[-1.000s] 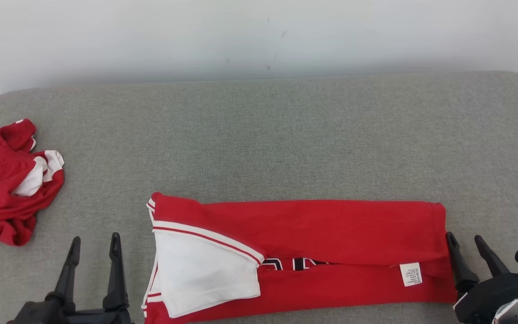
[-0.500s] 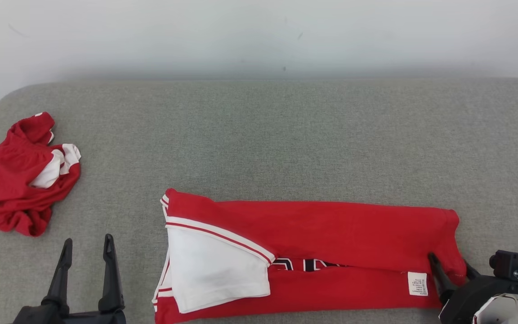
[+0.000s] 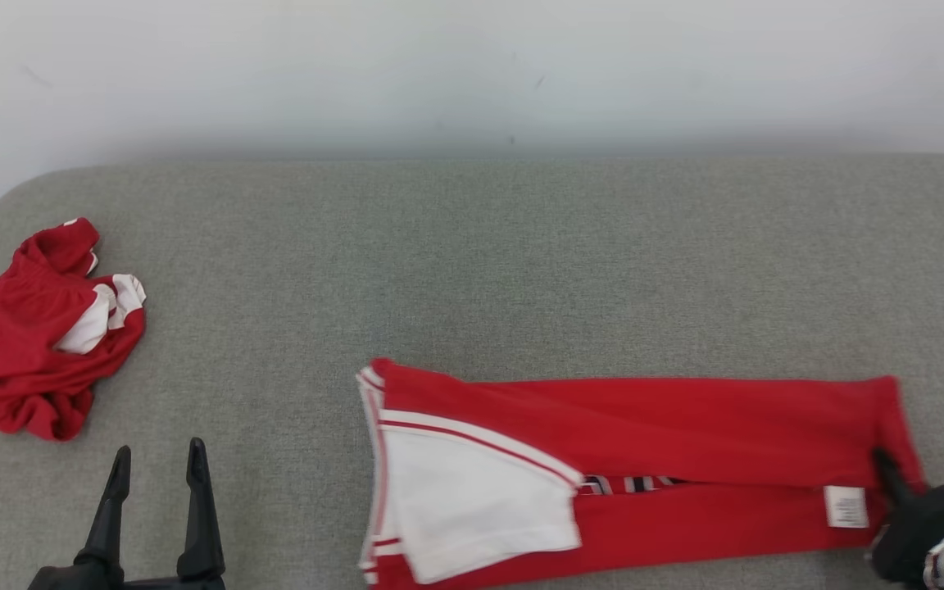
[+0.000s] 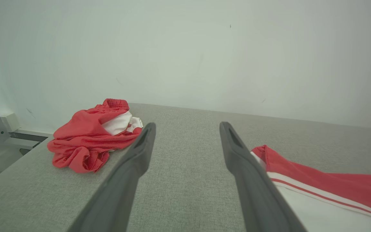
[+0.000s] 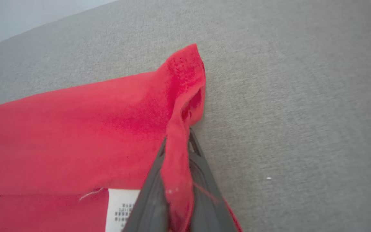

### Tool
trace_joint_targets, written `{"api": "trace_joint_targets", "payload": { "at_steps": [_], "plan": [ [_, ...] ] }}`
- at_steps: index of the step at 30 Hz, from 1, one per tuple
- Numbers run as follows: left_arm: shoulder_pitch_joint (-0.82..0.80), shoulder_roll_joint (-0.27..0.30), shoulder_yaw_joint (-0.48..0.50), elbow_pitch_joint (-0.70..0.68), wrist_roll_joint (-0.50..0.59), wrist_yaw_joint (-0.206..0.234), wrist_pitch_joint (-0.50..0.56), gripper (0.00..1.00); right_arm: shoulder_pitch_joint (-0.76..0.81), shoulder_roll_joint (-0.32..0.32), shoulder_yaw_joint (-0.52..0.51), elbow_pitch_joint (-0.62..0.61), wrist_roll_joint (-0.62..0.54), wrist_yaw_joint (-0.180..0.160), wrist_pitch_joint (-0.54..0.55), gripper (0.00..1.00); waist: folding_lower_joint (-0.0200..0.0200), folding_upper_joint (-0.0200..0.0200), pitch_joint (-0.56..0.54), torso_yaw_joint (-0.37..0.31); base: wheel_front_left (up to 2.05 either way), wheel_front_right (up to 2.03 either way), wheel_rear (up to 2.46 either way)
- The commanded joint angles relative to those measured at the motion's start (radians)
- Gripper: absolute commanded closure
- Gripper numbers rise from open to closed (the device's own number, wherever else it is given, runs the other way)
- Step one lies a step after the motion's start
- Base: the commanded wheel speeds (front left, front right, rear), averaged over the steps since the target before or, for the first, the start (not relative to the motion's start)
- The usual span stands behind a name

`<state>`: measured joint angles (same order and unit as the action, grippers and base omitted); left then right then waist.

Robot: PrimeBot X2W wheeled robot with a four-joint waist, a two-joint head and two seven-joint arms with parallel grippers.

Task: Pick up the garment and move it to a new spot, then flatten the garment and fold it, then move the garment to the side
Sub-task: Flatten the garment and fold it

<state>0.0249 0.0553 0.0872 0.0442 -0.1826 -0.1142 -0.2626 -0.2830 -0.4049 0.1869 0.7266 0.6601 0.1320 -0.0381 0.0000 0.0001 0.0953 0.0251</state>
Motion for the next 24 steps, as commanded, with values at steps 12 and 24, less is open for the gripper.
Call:
{"api": "trace_joint_targets", "payload": {
  "at_steps": [12, 24],
  "plan": [
    [0.027, -0.005, 0.029, -0.001, 0.004, -0.006, -0.003, 0.00, -0.028, -0.138, -0.078, -0.013, -0.032, -0.003, -0.029, 1.00, 0.0000, -0.0001, -0.021, -0.047, 0.00, 0.00, 0.00],
    [0.009, -0.005, 0.025, 0.002, -0.017, 0.004, -0.003, 0.00, 0.030, 0.036, 0.054, -0.402, -0.083, -0.003, 0.070, 1.00, 0.0000, -0.0001, -0.007, -0.071, 0.00, 0.00, 0.00]
  ]
}}
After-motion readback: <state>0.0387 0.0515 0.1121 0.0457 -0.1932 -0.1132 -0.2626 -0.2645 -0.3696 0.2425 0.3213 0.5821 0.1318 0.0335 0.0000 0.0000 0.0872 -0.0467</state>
